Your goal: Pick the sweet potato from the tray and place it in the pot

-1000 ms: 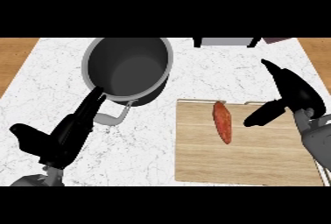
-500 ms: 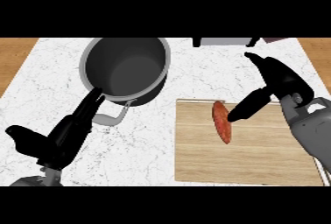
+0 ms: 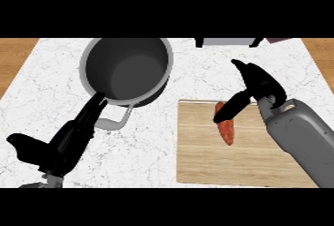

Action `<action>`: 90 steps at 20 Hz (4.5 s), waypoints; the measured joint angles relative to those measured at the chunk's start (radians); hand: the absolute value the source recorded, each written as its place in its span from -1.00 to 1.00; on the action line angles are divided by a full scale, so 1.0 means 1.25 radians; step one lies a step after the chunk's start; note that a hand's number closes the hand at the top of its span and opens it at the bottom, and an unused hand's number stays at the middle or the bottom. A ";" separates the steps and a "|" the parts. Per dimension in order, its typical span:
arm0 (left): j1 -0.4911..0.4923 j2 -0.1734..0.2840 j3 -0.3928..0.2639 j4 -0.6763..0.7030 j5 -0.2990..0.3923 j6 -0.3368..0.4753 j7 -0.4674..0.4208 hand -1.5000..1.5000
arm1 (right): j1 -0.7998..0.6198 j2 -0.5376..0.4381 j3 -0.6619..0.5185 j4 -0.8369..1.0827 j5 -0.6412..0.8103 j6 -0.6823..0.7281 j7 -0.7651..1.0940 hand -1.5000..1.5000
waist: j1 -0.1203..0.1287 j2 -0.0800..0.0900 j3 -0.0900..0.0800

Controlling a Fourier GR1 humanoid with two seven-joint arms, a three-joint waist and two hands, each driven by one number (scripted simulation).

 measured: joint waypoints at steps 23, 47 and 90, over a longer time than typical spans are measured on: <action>0.006 -0.015 0.028 -0.008 -0.015 -0.022 0.025 0.00 | 0.079 0.050 0.073 0.074 0.124 0.009 -0.002 -1.00 | -0.008 -0.001 0.000; 0.009 -0.056 0.042 -0.003 -0.046 -0.051 0.024 0.00 | 0.141 0.125 0.013 0.181 0.185 0.015 -0.099 1.00 | -0.003 -0.002 0.000; 0.013 -0.089 0.085 -0.012 -0.067 -0.091 0.065 0.00 | 0.075 0.356 0.196 -0.382 0.858 0.003 -0.065 1.00 | -0.006 -0.002 -0.001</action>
